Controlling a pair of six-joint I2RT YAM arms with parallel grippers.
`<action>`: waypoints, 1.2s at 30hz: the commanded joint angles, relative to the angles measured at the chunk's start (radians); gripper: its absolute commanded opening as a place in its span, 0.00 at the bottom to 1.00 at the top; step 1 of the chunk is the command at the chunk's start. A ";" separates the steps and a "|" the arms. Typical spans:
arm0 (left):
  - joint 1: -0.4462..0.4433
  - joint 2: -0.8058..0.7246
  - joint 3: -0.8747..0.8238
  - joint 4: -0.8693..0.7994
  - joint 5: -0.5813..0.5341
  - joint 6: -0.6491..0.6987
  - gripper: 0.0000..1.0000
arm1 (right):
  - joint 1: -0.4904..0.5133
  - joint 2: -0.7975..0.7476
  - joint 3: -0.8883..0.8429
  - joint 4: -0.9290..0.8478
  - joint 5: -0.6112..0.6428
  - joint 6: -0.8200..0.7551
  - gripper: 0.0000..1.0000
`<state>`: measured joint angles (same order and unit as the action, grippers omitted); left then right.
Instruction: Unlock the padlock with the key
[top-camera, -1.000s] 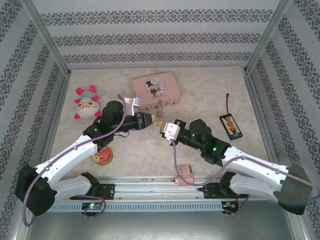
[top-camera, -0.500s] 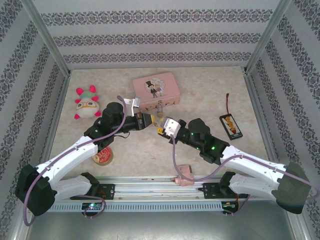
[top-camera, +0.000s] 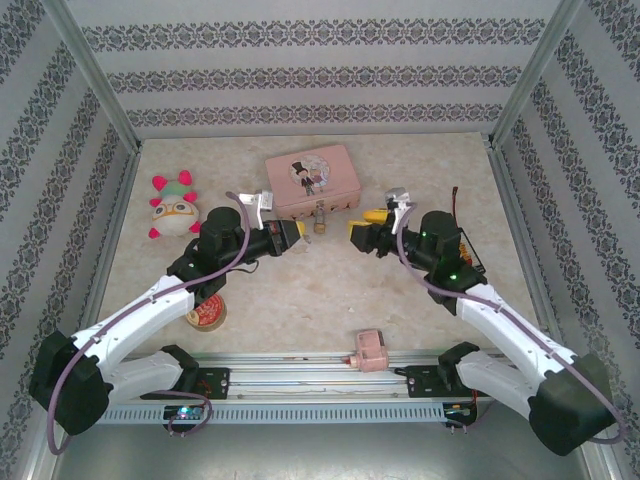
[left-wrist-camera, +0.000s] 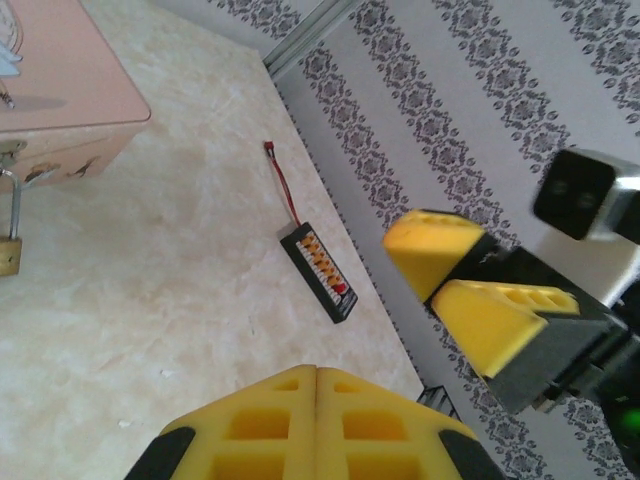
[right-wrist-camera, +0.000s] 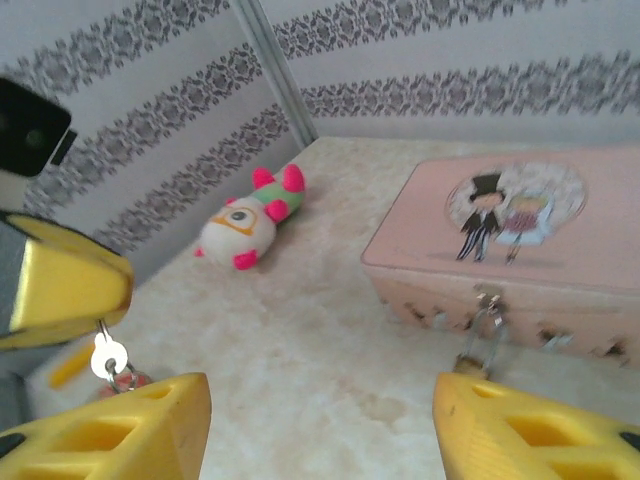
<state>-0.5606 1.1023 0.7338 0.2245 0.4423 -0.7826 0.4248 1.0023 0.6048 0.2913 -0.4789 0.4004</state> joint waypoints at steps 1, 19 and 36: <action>0.013 0.022 -0.017 0.129 -0.001 -0.009 0.00 | -0.023 0.050 -0.001 0.101 -0.232 0.220 0.59; 0.013 0.050 -0.037 0.234 0.003 -0.063 0.00 | 0.059 0.219 0.051 0.351 -0.352 0.363 0.46; 0.013 0.076 -0.049 0.320 0.028 -0.103 0.00 | 0.101 0.309 0.092 0.424 -0.370 0.414 0.35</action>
<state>-0.5606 1.1740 0.6956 0.4660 0.4450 -0.8726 0.5198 1.2999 0.6651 0.6617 -0.8299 0.8093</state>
